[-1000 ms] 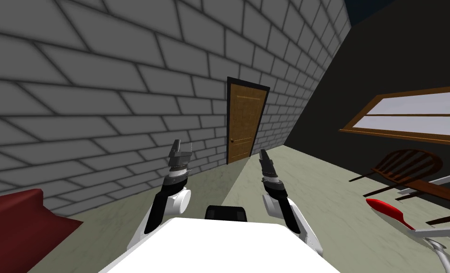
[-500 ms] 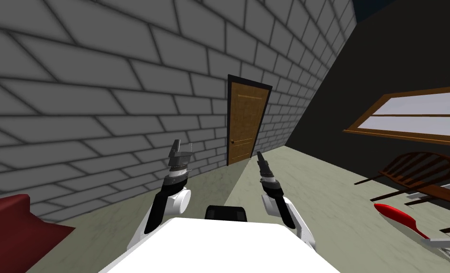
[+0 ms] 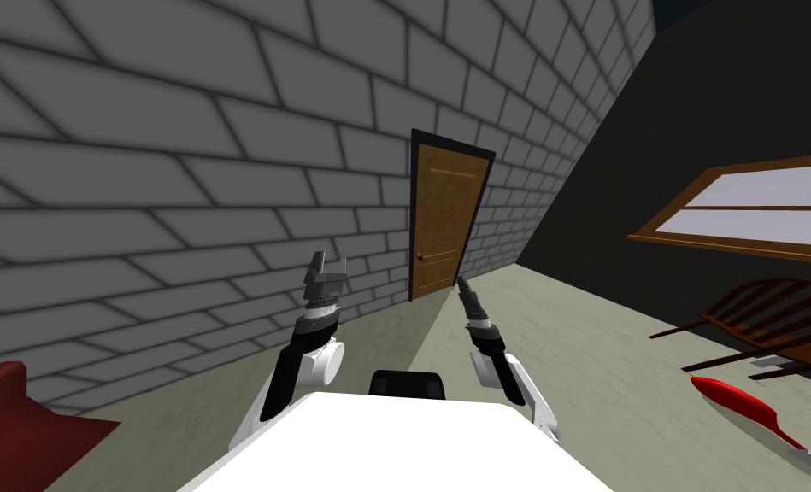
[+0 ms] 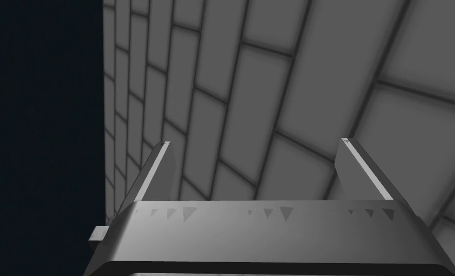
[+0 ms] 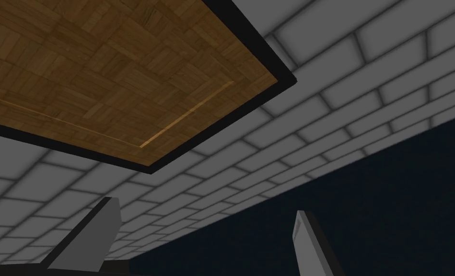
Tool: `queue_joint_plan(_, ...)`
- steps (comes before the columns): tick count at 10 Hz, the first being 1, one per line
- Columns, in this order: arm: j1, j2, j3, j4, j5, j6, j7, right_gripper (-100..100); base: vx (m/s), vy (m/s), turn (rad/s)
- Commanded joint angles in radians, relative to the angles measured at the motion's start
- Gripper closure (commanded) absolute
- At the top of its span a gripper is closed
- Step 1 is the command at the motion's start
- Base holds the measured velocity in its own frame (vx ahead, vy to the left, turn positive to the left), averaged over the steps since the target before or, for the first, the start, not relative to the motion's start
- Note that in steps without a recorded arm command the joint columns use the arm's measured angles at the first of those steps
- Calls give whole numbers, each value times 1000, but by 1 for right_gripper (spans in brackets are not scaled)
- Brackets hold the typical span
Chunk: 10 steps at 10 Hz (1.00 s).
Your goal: Pull the door open
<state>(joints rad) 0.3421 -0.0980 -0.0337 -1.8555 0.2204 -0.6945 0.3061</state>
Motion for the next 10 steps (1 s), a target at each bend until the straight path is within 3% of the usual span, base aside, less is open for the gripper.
queue_joint_plan(1,-11,-6,-1,39,10,-12,26,-100,85,-4,4)
queue_joint_plan(10,-80,-37,-12,263,68,-71,165,-100,103,5,4)
